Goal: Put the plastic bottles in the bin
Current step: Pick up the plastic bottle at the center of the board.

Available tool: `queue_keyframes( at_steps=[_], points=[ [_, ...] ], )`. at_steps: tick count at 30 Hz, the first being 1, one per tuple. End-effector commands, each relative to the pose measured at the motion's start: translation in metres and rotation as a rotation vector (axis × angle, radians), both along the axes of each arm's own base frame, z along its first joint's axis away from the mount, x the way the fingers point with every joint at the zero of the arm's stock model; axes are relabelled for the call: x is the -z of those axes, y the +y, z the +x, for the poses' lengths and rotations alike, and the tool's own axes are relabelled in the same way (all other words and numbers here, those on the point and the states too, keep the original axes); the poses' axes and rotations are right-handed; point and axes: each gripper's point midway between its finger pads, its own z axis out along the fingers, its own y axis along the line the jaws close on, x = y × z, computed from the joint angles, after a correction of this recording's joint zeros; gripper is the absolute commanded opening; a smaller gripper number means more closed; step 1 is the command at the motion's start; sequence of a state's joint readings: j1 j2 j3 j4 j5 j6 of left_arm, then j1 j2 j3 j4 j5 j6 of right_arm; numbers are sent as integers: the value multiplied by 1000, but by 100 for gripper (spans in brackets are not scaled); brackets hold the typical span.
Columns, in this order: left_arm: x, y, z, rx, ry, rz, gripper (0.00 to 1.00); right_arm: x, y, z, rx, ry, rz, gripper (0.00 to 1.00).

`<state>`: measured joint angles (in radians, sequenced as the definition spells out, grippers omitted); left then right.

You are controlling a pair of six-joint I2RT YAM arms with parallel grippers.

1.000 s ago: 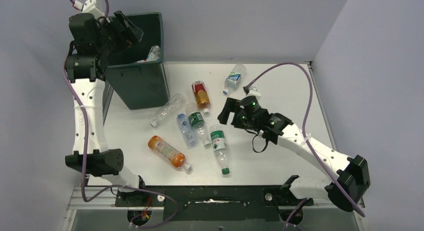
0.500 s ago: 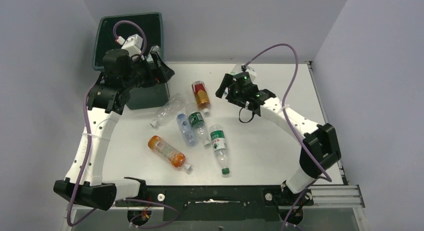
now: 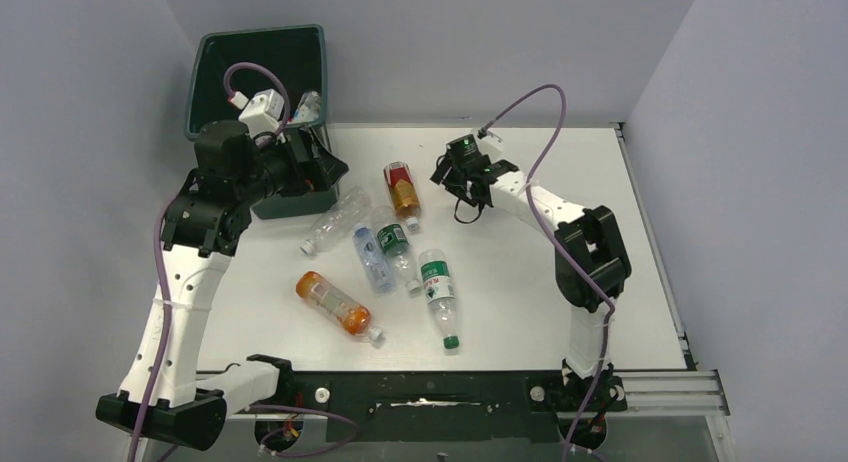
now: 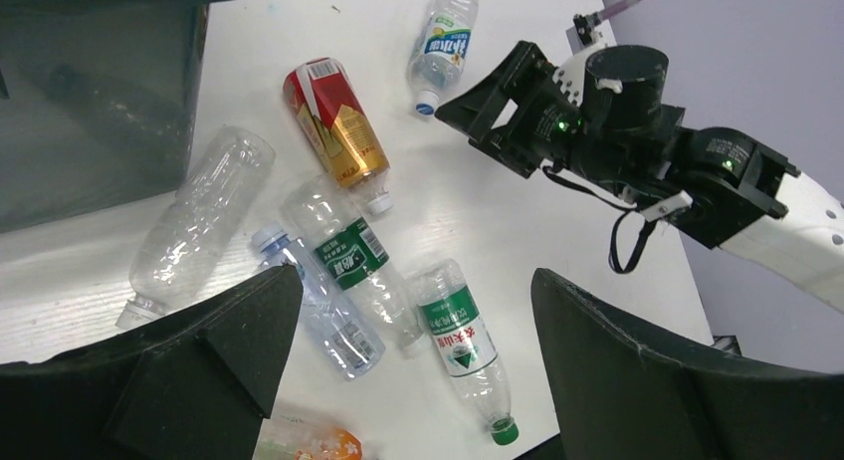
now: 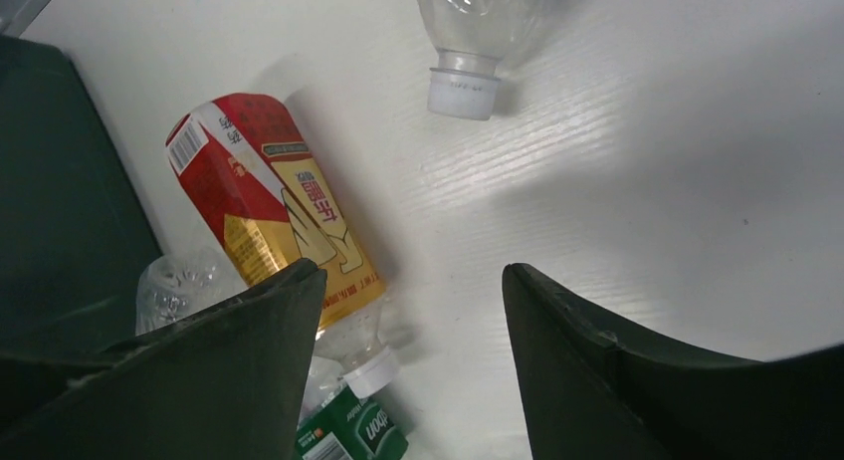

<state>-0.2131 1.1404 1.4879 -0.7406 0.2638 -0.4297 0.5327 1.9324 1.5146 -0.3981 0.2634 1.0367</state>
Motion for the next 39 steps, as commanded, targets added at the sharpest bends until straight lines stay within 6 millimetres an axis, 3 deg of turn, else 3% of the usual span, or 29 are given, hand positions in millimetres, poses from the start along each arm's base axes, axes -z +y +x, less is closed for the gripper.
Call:
queue_keyframes(
  at_steps=[1,5,14,24,39],
  points=[
    [1,-5,-11,49,-10,18,87,-14,-9,27,101,-46,5,64],
    [5,-9,-13,67,-3,20,87,0,-9,35,115,-21,-7,56],
    [8,-13,-11,75,-1,39,87,21,-14,51,130,14,-43,62],
    [12,-14,-10,74,4,48,87,34,-22,64,151,32,-55,62],
    [16,-14,-11,72,14,58,87,48,-16,76,149,40,-47,58]
  ],
)
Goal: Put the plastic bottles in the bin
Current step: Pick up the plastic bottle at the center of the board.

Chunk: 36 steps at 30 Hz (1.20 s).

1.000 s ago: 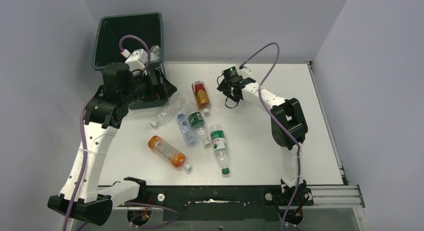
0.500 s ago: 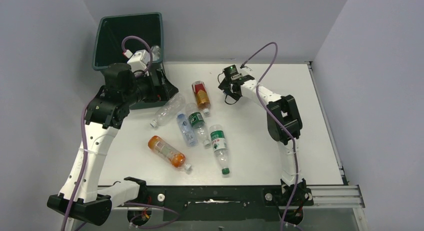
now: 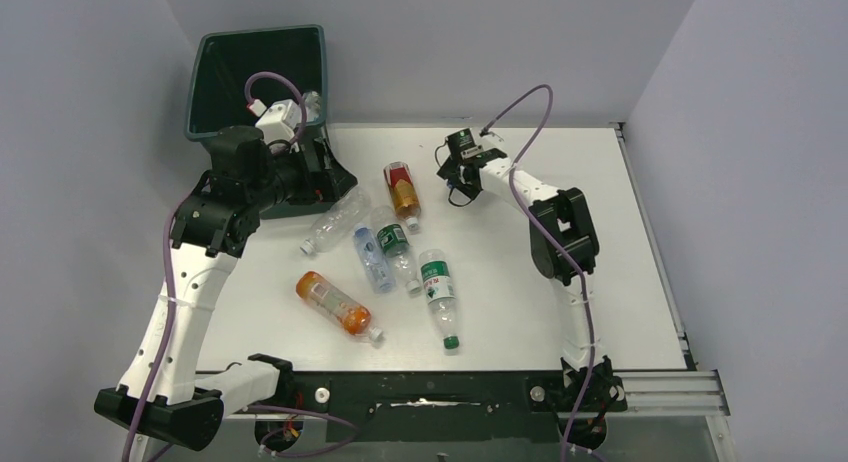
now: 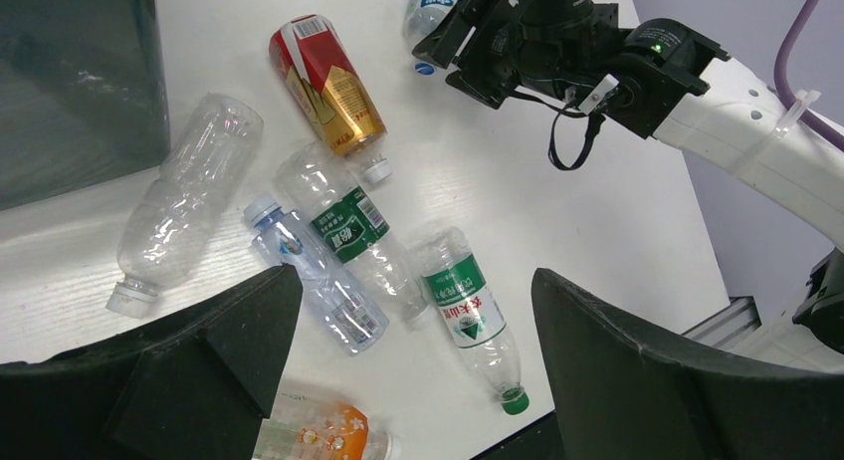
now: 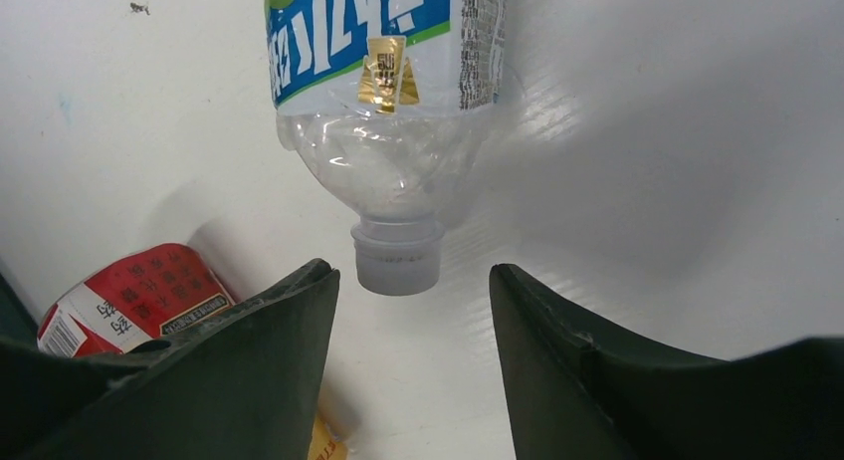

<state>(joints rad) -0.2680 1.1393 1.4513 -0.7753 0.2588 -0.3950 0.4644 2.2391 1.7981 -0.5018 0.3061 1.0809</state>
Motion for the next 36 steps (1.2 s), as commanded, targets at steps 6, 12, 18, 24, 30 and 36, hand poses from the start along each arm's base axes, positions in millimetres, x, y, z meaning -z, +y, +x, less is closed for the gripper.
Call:
queue_keyframes(
  at_steps=[6,12,18,24,30,36],
  points=[
    [-6,-1,0,10,-35,15,87,-7,4,22,15,-50,-1,53],
    [-6,0,0,8,-35,16,87,-1,4,23,13,-41,-9,48],
    [-5,0,0,4,-29,19,87,0,-1,23,12,-37,-30,27],
    [-1,3,-3,-5,-20,24,87,-13,-11,12,3,-49,-65,17],
    [2,6,-6,-19,-14,27,87,-39,-14,-23,-43,-78,-149,14],
    [10,5,-12,-4,4,23,87,-57,-12,-89,-116,-114,-250,13]
  ],
)
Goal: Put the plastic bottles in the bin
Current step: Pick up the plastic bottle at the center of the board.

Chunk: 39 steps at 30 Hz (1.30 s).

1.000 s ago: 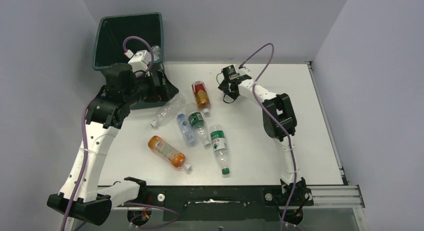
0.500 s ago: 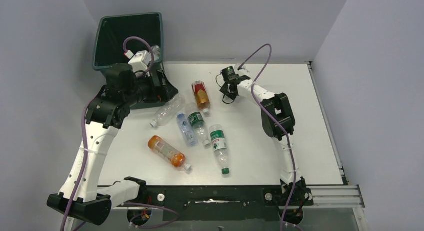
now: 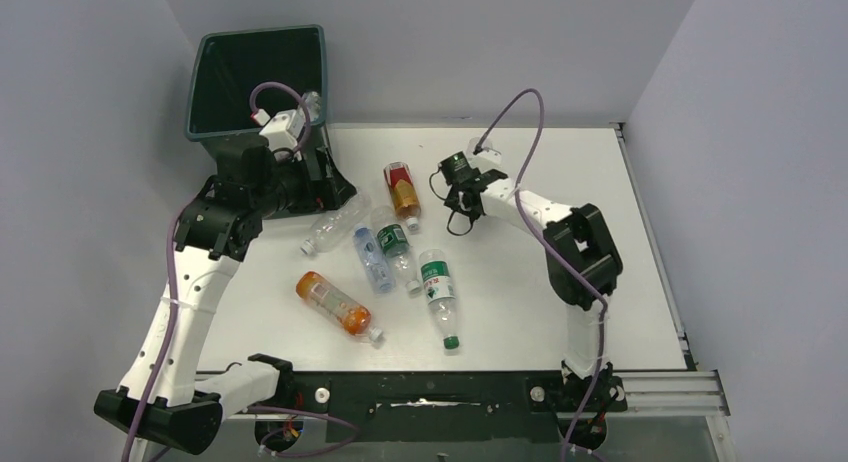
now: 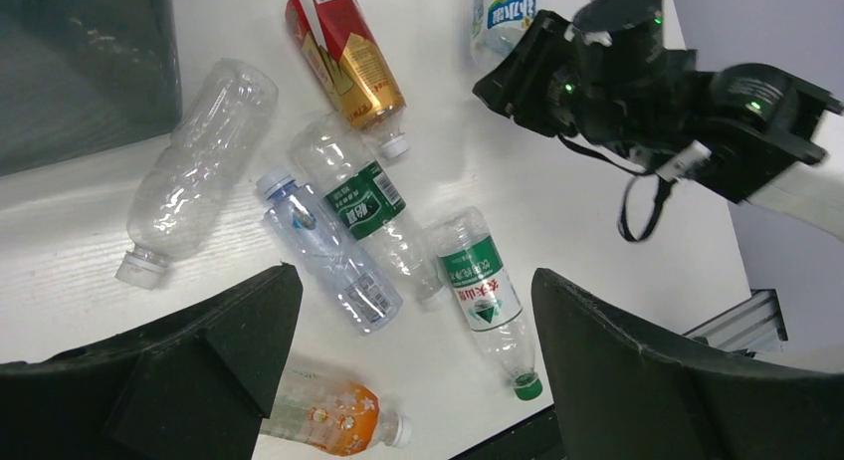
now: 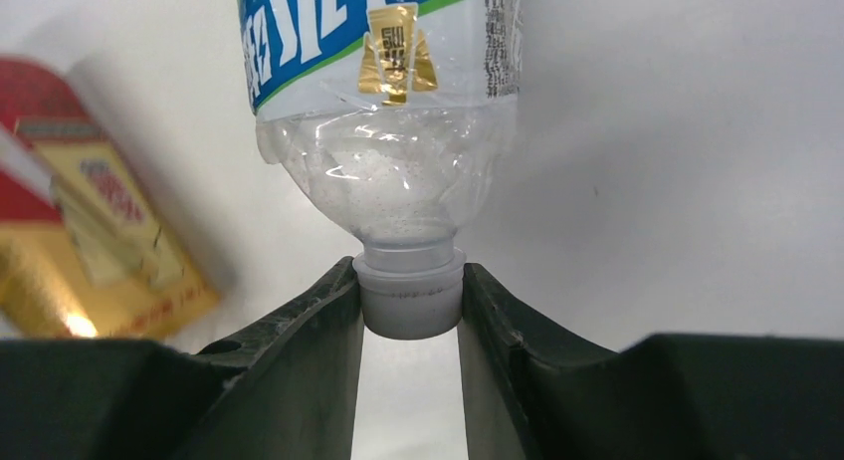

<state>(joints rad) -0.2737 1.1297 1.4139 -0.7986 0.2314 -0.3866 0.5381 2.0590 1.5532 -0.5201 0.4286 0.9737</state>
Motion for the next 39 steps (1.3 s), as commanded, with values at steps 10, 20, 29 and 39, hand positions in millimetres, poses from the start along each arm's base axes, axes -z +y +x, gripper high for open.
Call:
queue_keyframes(
  at_steps=[10,20,29,39],
  points=[
    [19,-17,-27,51,45,-126,87,-75,16,-137,-173,-194,-5,13],
    [29,-59,-39,119,112,-181,87,-85,1,-210,-221,-233,103,13],
    [36,-77,-51,137,157,-192,87,-91,2,-223,-276,-265,175,14],
    [25,-99,-52,189,156,-293,87,-117,24,-222,-378,-328,260,14]
  ],
)
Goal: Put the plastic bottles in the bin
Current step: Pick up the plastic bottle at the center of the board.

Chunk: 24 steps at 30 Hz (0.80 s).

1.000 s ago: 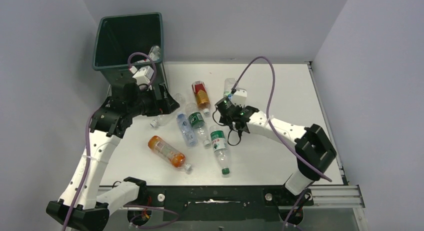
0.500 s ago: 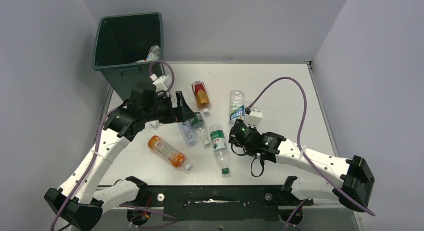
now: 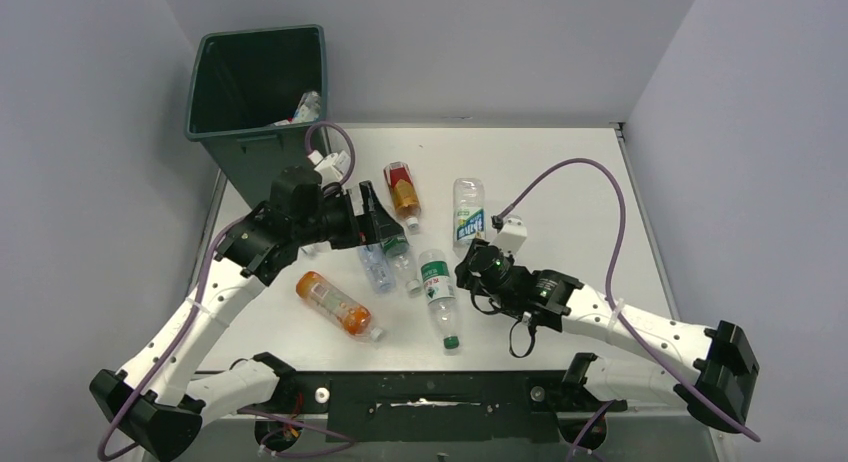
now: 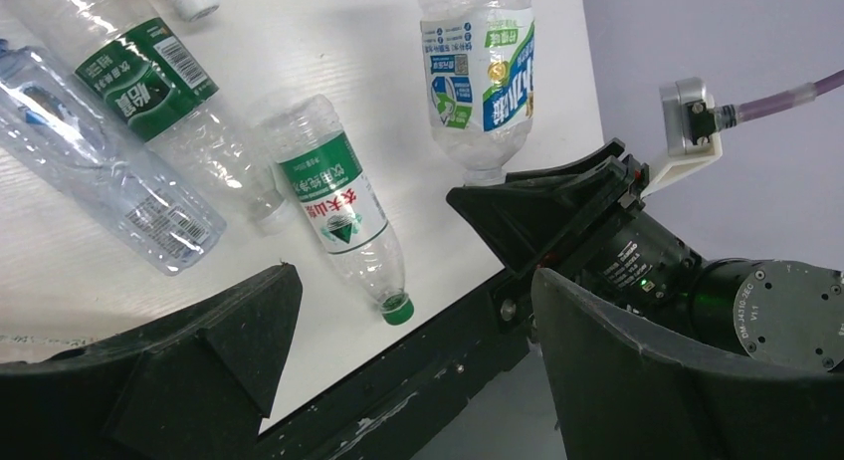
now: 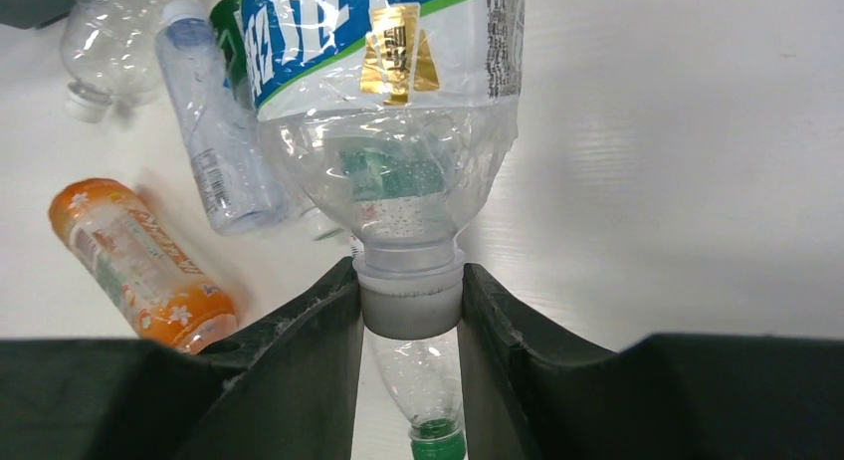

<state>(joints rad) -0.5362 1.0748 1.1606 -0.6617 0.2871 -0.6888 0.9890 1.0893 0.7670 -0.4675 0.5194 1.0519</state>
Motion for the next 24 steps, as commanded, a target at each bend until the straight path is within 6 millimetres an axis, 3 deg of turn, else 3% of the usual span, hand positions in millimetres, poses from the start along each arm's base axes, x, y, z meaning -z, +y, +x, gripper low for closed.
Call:
queue_keyframes(
  at_steps=[1,14,24],
  points=[
    [-32,-14,9,13,-78,-103,87,-40,19,8,-57,-106,113,14],
    [-50,-31,18,27,-85,-206,87,-89,59,-9,-356,-230,243,15],
    [-50,-38,30,-9,-78,-260,87,-105,87,-24,-520,-263,305,15]
  ],
)
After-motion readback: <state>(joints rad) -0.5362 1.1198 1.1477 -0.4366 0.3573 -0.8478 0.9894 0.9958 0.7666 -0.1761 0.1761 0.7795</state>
